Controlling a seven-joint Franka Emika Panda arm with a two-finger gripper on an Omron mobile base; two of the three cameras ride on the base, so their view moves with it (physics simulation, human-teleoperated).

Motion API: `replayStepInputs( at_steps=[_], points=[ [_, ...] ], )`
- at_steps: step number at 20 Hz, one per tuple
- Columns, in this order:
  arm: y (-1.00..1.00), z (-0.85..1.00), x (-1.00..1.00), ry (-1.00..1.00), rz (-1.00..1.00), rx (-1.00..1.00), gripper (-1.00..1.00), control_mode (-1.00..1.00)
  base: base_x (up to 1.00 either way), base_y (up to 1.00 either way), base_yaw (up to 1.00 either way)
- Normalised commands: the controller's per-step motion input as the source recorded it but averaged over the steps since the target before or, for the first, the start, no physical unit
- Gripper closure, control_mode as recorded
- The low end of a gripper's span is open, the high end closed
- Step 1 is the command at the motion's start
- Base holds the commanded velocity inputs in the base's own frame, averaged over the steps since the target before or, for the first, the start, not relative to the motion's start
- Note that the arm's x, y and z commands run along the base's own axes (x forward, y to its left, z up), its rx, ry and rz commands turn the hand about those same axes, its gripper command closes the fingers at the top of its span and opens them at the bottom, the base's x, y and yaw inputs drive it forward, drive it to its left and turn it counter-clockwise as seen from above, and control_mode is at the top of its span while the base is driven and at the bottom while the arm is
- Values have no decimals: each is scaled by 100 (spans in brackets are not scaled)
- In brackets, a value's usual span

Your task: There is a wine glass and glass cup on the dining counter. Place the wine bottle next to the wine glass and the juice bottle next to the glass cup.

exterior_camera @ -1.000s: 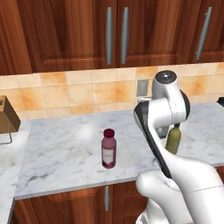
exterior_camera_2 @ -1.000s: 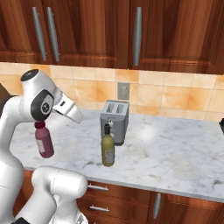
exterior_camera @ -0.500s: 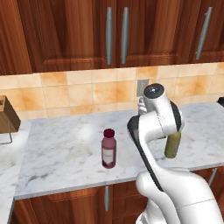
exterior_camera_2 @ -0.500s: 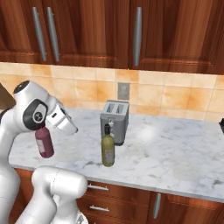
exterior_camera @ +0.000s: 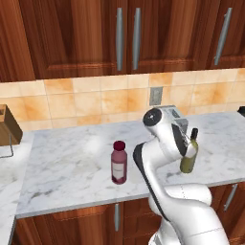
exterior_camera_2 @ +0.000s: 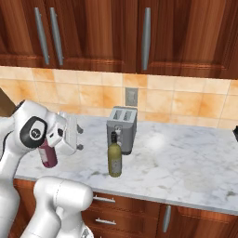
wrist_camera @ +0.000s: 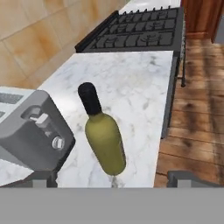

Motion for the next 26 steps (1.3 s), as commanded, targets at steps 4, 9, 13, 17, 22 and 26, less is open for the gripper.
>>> replayStepInputs(
  at_steps=[4,9,13,17,22,26],
  points=[
    [-20,-5,-10,-15,-25,-2,-100,-100,0,0,0],
    [-28,-4,-4,-4,-22,-3,-100,-100,0,0,0],
    [-26,0,0,0,-12,-1,-100,-100,0,0,0],
    [-21,-8,4,0,-2,-1,-100,-100,0,0,0],
    [-8,-19,20,1,1,-1,-100,-100,0,0,0],
    [-3,-19,30,1,2,0,-100,-100,0,0,0]
  ],
)
